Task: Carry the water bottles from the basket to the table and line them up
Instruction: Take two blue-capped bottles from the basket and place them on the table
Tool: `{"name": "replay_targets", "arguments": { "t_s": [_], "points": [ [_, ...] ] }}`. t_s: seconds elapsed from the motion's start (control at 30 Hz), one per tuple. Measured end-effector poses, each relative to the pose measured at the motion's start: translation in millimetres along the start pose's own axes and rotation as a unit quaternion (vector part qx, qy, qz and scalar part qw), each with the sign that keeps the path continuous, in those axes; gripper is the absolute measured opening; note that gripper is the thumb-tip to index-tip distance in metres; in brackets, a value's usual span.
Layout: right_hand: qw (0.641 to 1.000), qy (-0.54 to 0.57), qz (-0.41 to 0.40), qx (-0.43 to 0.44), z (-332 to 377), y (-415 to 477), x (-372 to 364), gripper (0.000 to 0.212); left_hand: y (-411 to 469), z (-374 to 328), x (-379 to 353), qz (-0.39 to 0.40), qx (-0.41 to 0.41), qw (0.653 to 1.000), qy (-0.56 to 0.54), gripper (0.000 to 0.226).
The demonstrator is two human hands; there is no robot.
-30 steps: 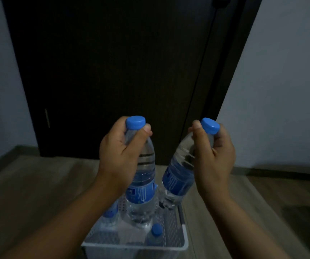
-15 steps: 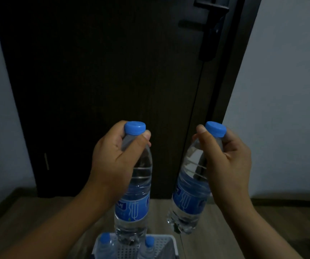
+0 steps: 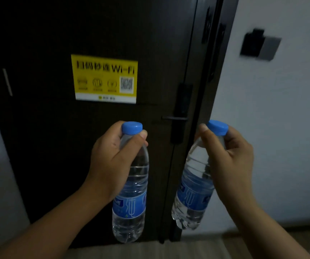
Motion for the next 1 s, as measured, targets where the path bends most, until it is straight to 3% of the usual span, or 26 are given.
{"name": "replay_targets", "arguments": {
  "t_s": [0.2,0.43,0.57,0.87,1.0],
  "points": [
    [0.999,-0.014,-0.01,0.027,138,151,36,0.029,54,-192,4,0.022,-0.045,0.998,-0.025,0.029],
    [0.999,-0.038,0.001,0.034,277,245,84,0.026,78,-361,-8,0.151,-0.044,0.985,-0.077,0.03],
    [0.997,-0.047,-0.032,0.044,328,260,120,0.025,69,-416,-32,0.204,-0.05,0.968,-0.139,0.023],
    [0.989,-0.111,-0.059,0.074,411,253,226,0.029,7,-484,-119,0.303,-0.076,0.916,-0.251,0.036],
    [0.978,-0.167,-0.092,0.081,440,241,277,0.023,-20,-505,-175,0.355,-0.086,0.889,-0.275,0.023]
  ]
}}
Point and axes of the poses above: each hand's wrist, its own y-axis towards the middle knuckle, its own x-axis out of the back of the hand, z = x × y, the point moved 4 cm from there along y, towards the middle knuckle, and after that the axes turned 14 degrees about x, right-handed, at the moved point
